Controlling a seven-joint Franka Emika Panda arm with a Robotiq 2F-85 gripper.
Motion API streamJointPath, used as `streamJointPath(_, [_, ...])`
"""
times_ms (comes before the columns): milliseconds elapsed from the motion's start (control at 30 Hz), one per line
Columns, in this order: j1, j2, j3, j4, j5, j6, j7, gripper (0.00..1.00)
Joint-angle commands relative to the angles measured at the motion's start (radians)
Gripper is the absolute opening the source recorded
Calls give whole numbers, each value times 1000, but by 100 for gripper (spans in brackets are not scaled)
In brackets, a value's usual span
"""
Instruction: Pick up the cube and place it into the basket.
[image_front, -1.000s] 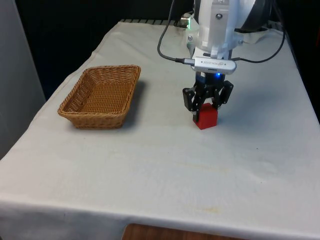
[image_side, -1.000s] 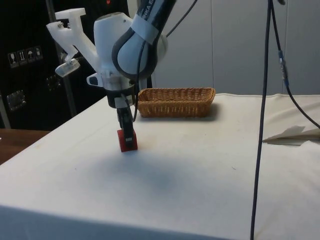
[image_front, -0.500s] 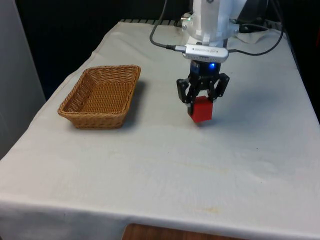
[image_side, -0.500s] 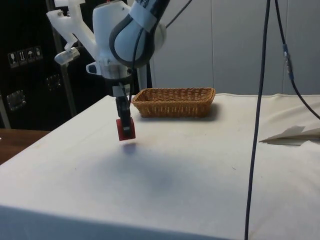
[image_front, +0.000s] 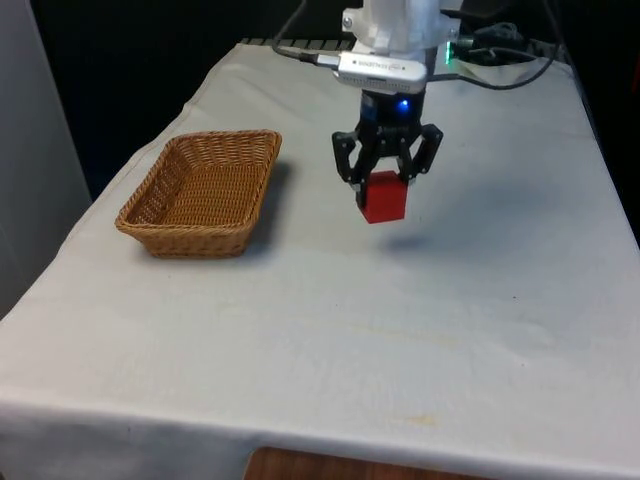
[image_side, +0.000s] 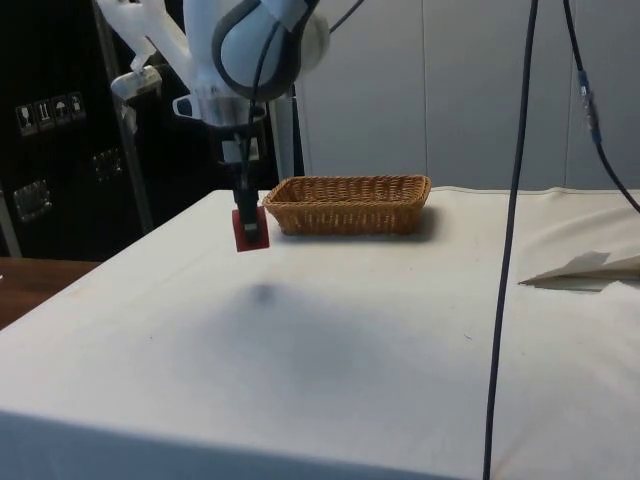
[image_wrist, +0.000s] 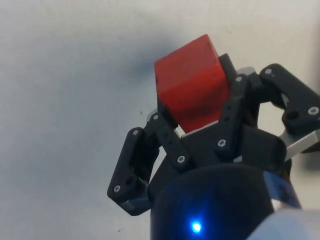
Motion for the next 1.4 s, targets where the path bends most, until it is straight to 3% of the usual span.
streamJointPath(0, [2, -6, -8, 3, -6, -13, 7, 3])
streamJointPath(333, [0, -26, -27, 18, 0, -45, 7, 3])
streamJointPath(567, [-1, -47, -61, 38, -2, -90, 14, 3])
streamJointPath(1367, [-2, -55, -139, 43, 0, -89, 4, 3])
